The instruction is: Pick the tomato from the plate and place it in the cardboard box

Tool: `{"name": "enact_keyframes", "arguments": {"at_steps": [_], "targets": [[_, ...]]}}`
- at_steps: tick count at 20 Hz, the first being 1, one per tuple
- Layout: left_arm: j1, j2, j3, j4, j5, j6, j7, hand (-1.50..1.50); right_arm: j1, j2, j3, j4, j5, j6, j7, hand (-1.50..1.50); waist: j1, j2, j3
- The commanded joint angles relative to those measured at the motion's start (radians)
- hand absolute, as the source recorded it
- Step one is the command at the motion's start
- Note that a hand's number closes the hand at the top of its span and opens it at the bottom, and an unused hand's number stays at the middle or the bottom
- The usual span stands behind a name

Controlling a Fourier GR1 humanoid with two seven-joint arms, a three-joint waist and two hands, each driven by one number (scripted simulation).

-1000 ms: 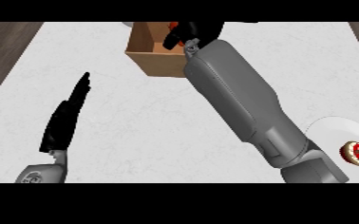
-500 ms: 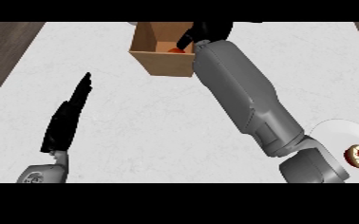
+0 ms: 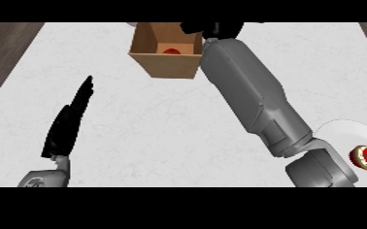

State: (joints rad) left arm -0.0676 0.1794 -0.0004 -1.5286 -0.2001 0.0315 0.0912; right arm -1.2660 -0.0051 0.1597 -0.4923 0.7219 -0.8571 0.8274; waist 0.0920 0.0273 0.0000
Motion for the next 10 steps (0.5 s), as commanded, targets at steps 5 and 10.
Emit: {"name": "enact_keyframes", "arguments": {"at_steps": [5, 10], "targets": [[0.039, -0.012, 0.001, -0.004, -0.019, 0.027, -0.013, 0.0, 0.06, 0.005, -0.082, -0.085, -0.071, -0.365, -0.114, -1.5, -0.03, -0.011, 0.001], [0.067, 0.02, 0.05, -0.024, 0.018, 0.005, 0.017, 0.0, 0.163, 0.005, -0.11, -0.165, -0.045, -0.427, -0.119, -1.5, -0.085, -0.03, 0.0]]}}
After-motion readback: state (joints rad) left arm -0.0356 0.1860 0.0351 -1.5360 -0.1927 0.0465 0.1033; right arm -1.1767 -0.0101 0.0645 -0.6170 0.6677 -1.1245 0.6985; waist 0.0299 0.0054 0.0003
